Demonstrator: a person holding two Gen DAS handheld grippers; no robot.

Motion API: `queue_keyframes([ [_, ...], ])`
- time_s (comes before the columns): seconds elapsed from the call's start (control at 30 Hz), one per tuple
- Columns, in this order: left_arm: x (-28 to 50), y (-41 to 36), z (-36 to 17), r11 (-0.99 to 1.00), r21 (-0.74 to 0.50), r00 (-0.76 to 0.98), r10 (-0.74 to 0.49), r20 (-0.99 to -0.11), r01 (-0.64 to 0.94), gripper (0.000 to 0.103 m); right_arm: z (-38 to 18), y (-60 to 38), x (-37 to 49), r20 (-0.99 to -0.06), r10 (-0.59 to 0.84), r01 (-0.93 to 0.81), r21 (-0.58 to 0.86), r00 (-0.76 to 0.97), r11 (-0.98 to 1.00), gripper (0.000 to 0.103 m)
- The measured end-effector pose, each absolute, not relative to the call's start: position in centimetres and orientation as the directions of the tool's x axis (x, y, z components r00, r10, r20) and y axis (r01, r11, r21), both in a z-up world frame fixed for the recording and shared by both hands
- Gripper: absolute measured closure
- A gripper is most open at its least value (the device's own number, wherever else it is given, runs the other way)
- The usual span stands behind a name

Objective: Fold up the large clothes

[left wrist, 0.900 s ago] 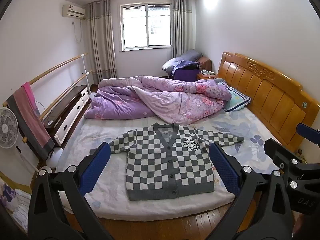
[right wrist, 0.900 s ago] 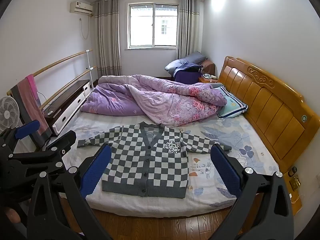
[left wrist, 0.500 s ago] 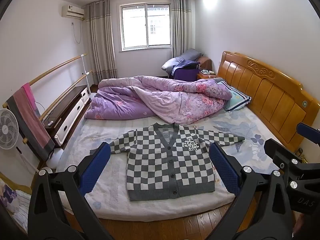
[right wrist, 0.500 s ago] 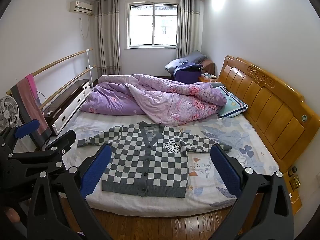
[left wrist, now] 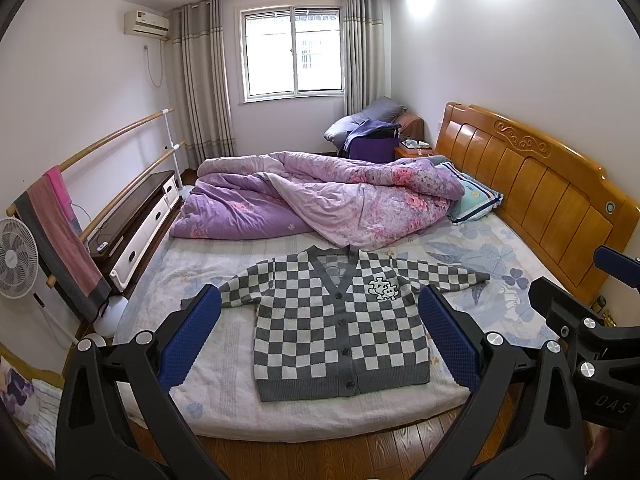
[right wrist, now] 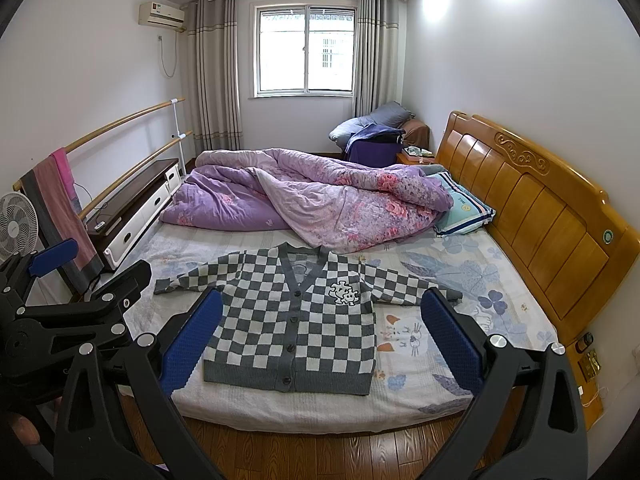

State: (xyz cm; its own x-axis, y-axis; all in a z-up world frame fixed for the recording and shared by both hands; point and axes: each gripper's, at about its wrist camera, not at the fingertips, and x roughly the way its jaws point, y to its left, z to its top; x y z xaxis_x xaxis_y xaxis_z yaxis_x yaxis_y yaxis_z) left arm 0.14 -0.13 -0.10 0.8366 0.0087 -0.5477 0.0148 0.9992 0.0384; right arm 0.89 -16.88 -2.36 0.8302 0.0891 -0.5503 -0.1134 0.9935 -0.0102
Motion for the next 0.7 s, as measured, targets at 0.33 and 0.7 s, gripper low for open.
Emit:
queue_keyframes([
  [0.33,-0.21,-0.14,-0.32,0.999,0.042,0.838,0.010,-0.546,0.015,0.005,-2.33,-16.78,0.78,-0.552,0.088,-0.110,-0.008,0.829,0.994,0.007],
  [0.7,-0.40,-0.09,-0.62,0.999,0.039,0.835,0.009,-0.550,0.014,0.005,-2.40,-16.89,0.78,-0.553,0.087,-0.109,-0.006,0.828,0.994,0.007],
])
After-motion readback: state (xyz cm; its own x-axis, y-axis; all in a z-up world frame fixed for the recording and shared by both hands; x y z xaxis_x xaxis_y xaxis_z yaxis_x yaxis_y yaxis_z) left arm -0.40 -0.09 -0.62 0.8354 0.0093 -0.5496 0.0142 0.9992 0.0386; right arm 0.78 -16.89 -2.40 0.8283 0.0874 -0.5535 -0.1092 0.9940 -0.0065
